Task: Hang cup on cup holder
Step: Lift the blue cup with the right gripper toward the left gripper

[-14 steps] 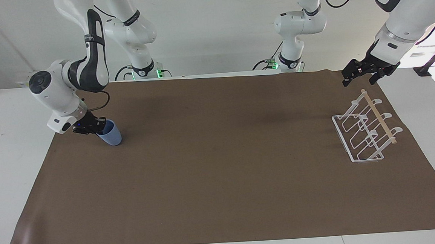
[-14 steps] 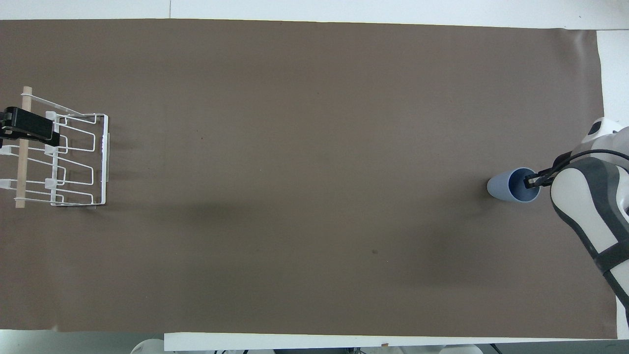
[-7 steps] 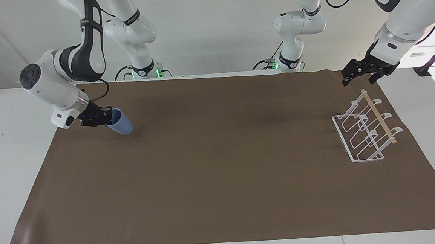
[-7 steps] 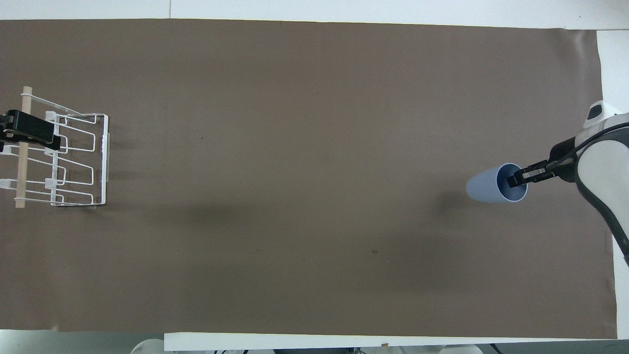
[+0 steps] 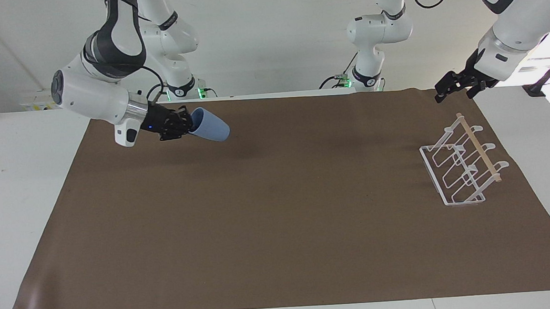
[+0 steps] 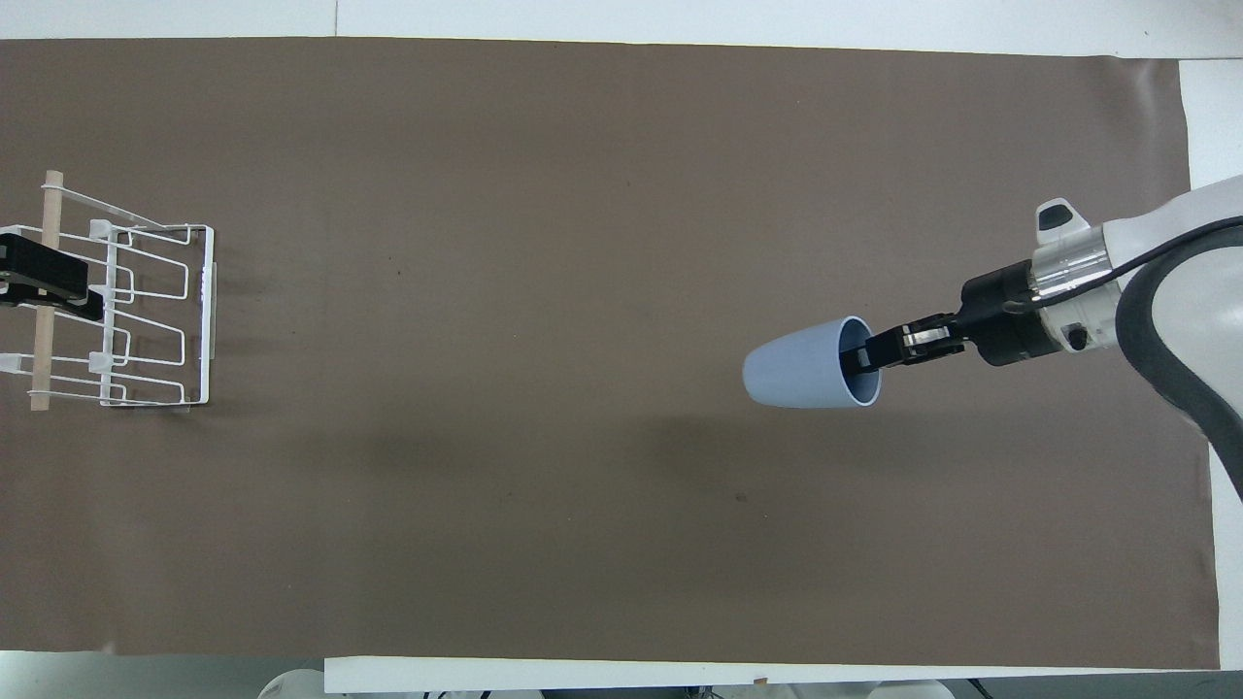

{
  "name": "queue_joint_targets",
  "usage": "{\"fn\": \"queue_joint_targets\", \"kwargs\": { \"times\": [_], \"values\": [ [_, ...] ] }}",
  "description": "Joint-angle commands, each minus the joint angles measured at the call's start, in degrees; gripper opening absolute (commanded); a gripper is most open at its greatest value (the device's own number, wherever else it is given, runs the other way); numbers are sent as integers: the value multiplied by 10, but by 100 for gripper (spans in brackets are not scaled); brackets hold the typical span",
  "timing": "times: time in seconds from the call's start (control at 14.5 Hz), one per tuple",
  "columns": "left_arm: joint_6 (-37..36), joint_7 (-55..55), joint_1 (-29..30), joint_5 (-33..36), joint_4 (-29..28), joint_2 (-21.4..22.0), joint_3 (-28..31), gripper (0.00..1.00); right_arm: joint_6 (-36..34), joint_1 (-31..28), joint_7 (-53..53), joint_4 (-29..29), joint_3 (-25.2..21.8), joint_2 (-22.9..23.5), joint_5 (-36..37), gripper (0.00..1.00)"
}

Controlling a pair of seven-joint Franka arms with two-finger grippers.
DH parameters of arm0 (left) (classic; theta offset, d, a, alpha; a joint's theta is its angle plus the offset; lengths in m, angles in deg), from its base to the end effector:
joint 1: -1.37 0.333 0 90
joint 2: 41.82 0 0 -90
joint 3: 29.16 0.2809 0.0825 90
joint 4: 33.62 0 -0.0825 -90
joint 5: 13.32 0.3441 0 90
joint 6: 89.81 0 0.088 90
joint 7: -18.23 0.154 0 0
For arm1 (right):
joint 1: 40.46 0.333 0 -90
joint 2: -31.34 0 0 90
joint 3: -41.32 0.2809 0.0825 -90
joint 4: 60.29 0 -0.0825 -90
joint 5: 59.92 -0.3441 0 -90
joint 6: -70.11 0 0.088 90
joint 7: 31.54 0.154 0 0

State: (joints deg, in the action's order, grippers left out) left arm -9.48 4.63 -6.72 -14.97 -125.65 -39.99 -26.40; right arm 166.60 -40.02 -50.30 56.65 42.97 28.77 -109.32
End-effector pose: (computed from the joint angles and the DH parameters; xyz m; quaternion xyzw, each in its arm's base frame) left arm 0.4757 -0.0489 0.5309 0.9937 0.0706 -0.0873 0.0008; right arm 0.4701 0.1260 0.4223 -0.9030 -0.0530 0.0813 0.4184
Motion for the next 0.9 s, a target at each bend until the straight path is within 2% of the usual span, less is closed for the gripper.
{"fn": "queue_joint_targets", "kwargs": {
  "times": [0.0, 0.21, 0.48, 0.62, 0.83],
  "values": [
    [7, -195, -66, 4, -38, 26, -6, 100, 62, 51, 92, 10, -2, -8, -126, 0],
    [62, -434, -125, -21, -61, 36, -6, 100, 168, 125, 160, 21, -2, -8, -244, 0],
    [133, -728, -187, -72, -41, 26, -6, 100, 283, 217, 199, 31, -2, -7, -295, 0],
    [149, -806, -188, -105, -12, 9, -6, 100, 314, 246, 226, 31, -2, -6, -313, 0],
    [191, -902, -203, -114, -21, 10, -16, 100, 323, 253, 228, 30, -2, -4, -316, 0]
  ]
}}
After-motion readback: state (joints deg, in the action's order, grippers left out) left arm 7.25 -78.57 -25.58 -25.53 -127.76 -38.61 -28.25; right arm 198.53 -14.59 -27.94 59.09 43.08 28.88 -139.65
